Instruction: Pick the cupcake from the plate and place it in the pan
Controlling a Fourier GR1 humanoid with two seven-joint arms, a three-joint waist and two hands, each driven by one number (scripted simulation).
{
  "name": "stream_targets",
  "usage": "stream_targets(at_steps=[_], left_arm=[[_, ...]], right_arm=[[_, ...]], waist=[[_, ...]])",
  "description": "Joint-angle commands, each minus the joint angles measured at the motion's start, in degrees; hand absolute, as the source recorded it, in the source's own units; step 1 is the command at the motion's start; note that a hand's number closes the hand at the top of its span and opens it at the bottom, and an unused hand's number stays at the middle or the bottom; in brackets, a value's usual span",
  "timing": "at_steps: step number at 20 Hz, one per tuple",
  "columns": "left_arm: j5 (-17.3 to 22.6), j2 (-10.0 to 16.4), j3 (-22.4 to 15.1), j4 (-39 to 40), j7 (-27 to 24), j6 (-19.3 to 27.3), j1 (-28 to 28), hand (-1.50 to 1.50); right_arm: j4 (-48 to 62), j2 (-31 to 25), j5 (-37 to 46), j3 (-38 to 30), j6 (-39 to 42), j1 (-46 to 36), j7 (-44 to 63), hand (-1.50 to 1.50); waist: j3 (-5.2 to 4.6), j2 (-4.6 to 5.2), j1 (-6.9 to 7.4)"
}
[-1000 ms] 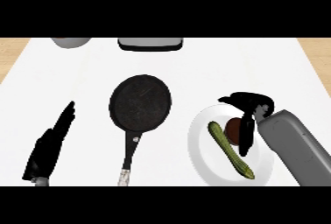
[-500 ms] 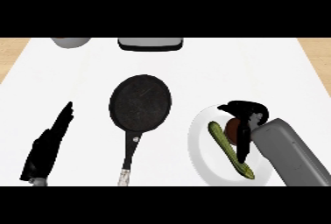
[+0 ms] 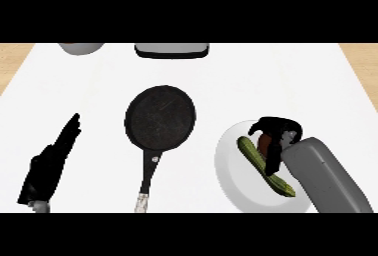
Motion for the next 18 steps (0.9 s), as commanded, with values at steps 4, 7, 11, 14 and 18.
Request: stream_targets(at_steps=[4, 7, 11, 14, 18], left_arm=[[-2.91, -2.87, -1.88, -3.27, -0.46, 0.83, 4.23, 0.00], [-4.67, -3.76, -2.44, -1.45, -2.45, 1.81, 4.85, 0.00], [-4.14, -3.50, -0.67, -2.08, 2.50, 0.74, 0.10, 0.00], [-4.68, -3.95, -0.57, 0.01, -0.35, 1.46, 0.41, 0.00], [-2.00, -2.73, 1.93, 4.28, -4.44, -1.54, 0.80, 0.00]], right_arm=[[-2.31, 3.88, 1.23, -1.65, -2.54, 4.96, -1.50, 1.50], [-1.97, 2.01, 0.47, -3.31, -1.46, 6.33, -4.28, 1.50], [-0.75, 4.75, 5.54, -3.89, -7.68, 5.18, -2.35, 1.50], [-4.13, 2.13, 10.52, -3.33, -15.71, 8.56, -3.17, 1.50], [-8.72, 1.12, 14.50, -3.46, -20.57, 10.65, -2.49, 1.50]], waist=[[0.12, 0.02, -0.09], [0.11, 0.01, -0.21], [0.13, 0.08, -0.12], [0.12, 0.04, -0.47], [0.10, 0.05, -0.50]])
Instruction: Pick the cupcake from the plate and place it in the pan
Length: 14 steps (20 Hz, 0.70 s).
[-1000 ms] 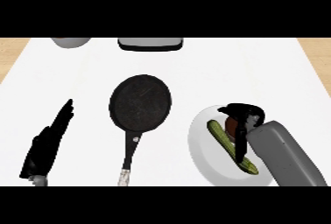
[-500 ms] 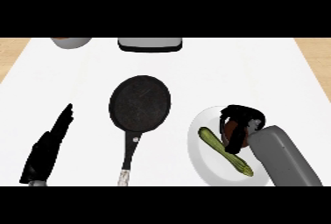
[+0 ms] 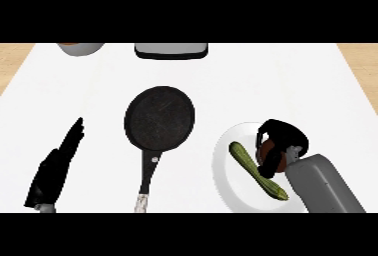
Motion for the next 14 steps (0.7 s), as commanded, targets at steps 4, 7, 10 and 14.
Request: stream_targets(at_steps=[4, 7, 10, 14], left_arm=[[-0.43, -0.47, -0.14, -0.89, 1.34, 0.08, 0.38, 0.00], [-0.56, -0.98, -0.95, -1.20, 1.16, -0.06, 0.22, 0.00], [-1.57, -1.37, -1.11, -1.12, 0.48, 0.96, 0.77, 0.00], [-1.34, -1.42, -0.63, -1.51, 0.74, 0.64, 0.83, 0.00]], right_arm=[[-7.22, -3.82, 11.09, 0.58, -14.91, 0.80, -1.52, 1.50], [-14.46, -5.19, 14.54, 1.02, -21.28, -1.39, -5.04, 1.50], [-17.75, -6.76, 16.34, 0.29, -26.89, -3.85, -10.57, 1.50], [-22.01, -1.21, 21.43, 5.92, -27.57, -5.52, -7.00, 1.50]], waist=[[0.18, 0.32, -0.22], [0.19, 0.13, -0.41], [0.21, 0.26, -0.09], [0.15, 0.25, 0.20]])
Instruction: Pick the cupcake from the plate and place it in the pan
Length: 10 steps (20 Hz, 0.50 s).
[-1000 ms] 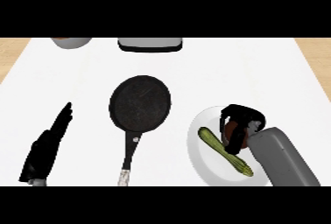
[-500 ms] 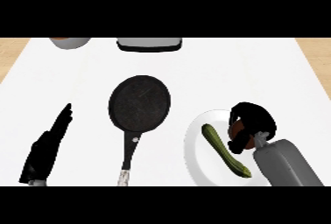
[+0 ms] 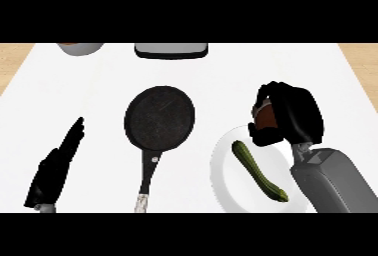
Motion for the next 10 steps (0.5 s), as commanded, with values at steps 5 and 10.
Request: stream_targets(at_steps=[5, 10], left_arm=[[-0.60, -0.67, -0.90, -1.81, -0.86, -0.92, 1.93, 0.00], [-1.81, -1.10, -1.21, -2.04, 1.95, -0.40, -0.66, 0.00]], right_arm=[[8.62, 12.23, 2.71, 1.04, -5.82, -12.52, -1.07, 1.50], [22.02, 17.79, -2.06, 0.77, -8.86, -22.57, 0.55, 1.50]], waist=[[0.00, 0.33, 1.07], [0.00, 0.50, 1.87]])
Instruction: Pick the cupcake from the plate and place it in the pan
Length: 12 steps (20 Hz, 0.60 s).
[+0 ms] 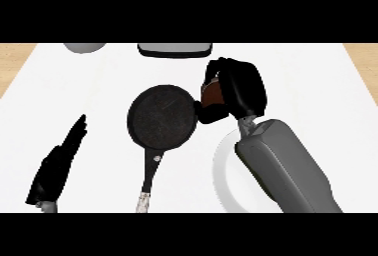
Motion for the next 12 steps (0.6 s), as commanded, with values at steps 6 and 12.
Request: stream_targets(at_steps=[6, 12], left_arm=[[-0.32, -0.22, -0.30, -1.21, 1.35, -0.90, -2.29, 0.00], [-2.14, -1.56, -2.83, 0.50, -0.10, -0.84, -3.58, 0.00]], right_arm=[[24.73, 4.37, -14.37, 2.92, -12.37, -14.38, 0.34, 1.50], [39.30, 4.42, -22.42, 7.70, -17.84, -18.73, -4.25, 1.50]], waist=[[0.00, 0.48, 2.15], [-0.01, 1.45, 5.19]])
